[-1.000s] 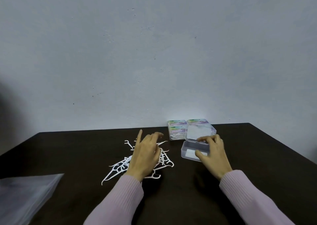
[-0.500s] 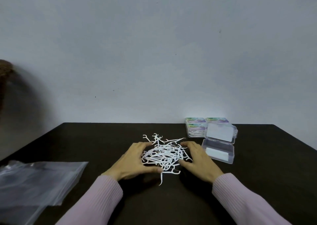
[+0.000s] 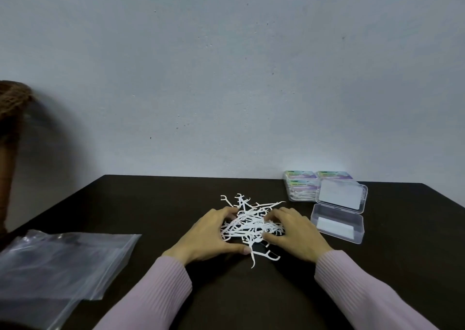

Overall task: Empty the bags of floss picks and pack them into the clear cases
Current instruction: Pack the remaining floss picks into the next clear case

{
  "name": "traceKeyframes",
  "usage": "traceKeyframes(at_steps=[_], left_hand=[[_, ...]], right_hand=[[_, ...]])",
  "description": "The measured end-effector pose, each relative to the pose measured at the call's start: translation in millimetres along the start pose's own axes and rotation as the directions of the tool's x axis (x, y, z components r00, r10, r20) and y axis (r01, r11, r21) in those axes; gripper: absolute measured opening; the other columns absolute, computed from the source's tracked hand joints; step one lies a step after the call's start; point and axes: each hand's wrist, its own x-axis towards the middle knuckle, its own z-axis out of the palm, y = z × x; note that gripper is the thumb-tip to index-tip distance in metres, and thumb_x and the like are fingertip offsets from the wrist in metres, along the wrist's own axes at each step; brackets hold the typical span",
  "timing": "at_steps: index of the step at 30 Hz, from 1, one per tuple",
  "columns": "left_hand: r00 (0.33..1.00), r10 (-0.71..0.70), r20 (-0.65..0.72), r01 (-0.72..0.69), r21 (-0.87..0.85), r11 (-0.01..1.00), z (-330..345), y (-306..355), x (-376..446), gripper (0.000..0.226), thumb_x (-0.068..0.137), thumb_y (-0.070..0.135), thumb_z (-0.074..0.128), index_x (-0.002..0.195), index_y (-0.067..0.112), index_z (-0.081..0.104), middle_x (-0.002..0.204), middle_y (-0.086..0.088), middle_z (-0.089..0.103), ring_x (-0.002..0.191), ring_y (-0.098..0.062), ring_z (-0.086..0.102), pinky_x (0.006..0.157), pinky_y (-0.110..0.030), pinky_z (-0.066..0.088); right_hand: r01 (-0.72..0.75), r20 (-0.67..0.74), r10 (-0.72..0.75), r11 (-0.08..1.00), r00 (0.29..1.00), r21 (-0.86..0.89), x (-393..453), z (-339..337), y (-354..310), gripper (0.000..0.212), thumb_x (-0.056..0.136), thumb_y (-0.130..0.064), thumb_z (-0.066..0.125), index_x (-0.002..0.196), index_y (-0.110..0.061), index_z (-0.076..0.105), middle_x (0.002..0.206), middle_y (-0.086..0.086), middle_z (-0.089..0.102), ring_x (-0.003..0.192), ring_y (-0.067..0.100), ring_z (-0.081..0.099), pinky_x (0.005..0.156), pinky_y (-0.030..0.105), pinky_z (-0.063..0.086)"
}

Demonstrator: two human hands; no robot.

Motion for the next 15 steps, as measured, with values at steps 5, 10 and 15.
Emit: traceKeyframes(at_steps=[5, 10, 15], left_hand=[[0.999, 0.025, -0.045, -0.027, -0.04, 0.999, 3.6, -0.8, 3.0, 0.073, 0.07, 0.058, 0.071, 0.133, 0.038, 0.04, 0.115, 0.022, 0.055, 0.111, 0.001, 0.047, 0.1, -0.025, 0.04], [0.998, 0.022, -0.059, -0.025, -0.051, 0.998, -3.3, 0.9, 1.9, 0.069, 0.072, 0.053, 0.072, 0.132, 0.039, 0.041, 0.116, 0.025, 0.056, 0.114, 0.002, 0.044, 0.095, -0.019, 0.036], [1.0, -0.001, -0.004, 0.001, -0.013, 1.0, -9.9, -4.9, 0.4, 0.057, 0.072, 0.047, 0.075, 0.124, 0.035, 0.054, 0.121, 0.018, 0.056, 0.112, 0.004, 0.047, 0.097, -0.016, 0.038]], right_hand=[[0.019, -0.036, -0.02, 0.999, 0.999, -0.029, -2.9, -7.7, 1.0, 0.037, 0.083, -0.057, 0.054, 0.109, -0.031, 0.053, 0.105, -0.013, 0.057, 0.104, 0.007, 0.05, 0.089, 0.031, 0.034], [0.014, 0.035, -0.014, 1.0, 0.999, 0.012, -3.3, -11.1, 4.6, 0.053, 0.083, -0.054, 0.055, 0.129, -0.03, 0.043, 0.123, -0.01, 0.053, 0.115, 0.009, 0.047, 0.098, 0.033, 0.031], [0.087, 0.059, -0.09, 0.995, 0.994, 0.05, -2.3, -7.7, 3.5, 0.045, 0.084, -0.043, 0.061, 0.125, -0.028, 0.049, 0.123, -0.008, 0.056, 0.112, 0.008, 0.051, 0.1, 0.032, 0.04]])
